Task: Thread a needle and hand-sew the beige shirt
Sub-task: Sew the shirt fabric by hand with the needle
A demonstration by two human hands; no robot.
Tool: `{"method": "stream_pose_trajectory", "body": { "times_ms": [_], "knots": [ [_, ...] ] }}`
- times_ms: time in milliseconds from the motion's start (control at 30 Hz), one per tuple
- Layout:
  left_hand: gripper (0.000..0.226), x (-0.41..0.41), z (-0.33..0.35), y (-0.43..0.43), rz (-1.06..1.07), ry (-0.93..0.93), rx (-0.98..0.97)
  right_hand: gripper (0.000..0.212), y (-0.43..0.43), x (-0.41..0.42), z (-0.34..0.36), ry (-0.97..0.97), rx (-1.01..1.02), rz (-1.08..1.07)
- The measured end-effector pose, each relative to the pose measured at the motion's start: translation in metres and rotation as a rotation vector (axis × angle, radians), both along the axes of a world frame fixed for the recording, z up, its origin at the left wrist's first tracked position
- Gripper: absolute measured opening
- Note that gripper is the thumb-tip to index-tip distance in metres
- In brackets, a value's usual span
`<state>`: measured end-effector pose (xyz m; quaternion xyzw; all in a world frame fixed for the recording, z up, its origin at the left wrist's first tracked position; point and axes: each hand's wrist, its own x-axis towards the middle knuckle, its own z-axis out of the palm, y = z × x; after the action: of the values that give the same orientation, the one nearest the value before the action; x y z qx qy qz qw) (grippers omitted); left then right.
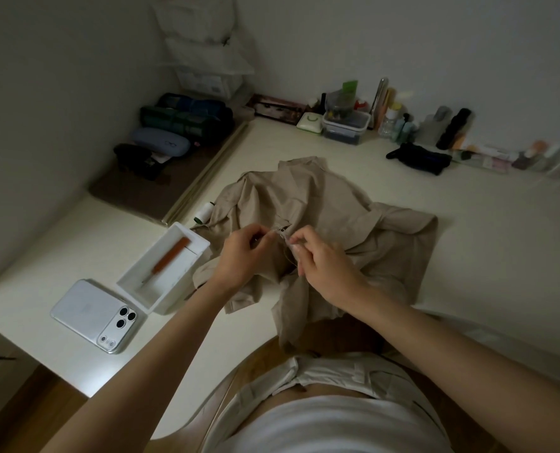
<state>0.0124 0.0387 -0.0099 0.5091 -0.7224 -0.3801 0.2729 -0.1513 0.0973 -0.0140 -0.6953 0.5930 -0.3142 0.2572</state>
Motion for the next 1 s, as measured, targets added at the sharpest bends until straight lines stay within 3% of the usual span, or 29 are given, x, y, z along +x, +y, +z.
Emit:
{"method": "stream_pose_trajectory", "body": {
  "times_ms": [200,300,400,500,567,700,867,1000],
  "knots": [
    [0.011,0.001,0.001,0.003,-0.005,0.006,-0.019,0.013,-0.004,-0.001,0.004,-0.137,0.124,-0.141],
    [0.012,0.002,0.001,0.004,-0.047,0.020,-0.036,0.016,-0.009,-0.005,0.005,-0.210,0.240,-0.070],
    [0.009,0.002,-0.002,0.006,-0.020,-0.016,-0.059,0.015,-0.012,-0.006,0.002,-0.172,0.216,-0.036],
    [0.007,0.003,-0.002,0.014,0.176,-0.216,-0.263,0.019,-0.013,-0.006,-0.003,-0.214,0.161,-0.102],
    [0.007,0.002,0.001,0.025,0.204,-0.195,-0.350,0.019,-0.012,-0.006,-0.004,-0.214,0.134,-0.112],
    [0.012,-0.009,-0.002,0.041,0.082,-0.121,-0.098,0.024,-0.007,-0.005,-0.006,-0.234,0.108,-0.086],
    [0.022,-0.016,0.005,0.040,0.099,0.294,0.261,0.019,-0.001,-0.006,-0.006,-0.215,0.175,0.019],
    [0.014,-0.014,0.006,0.043,0.141,0.443,0.377,0.013,-0.001,-0.007,-0.003,-0.304,0.186,0.010]
  ]
}}
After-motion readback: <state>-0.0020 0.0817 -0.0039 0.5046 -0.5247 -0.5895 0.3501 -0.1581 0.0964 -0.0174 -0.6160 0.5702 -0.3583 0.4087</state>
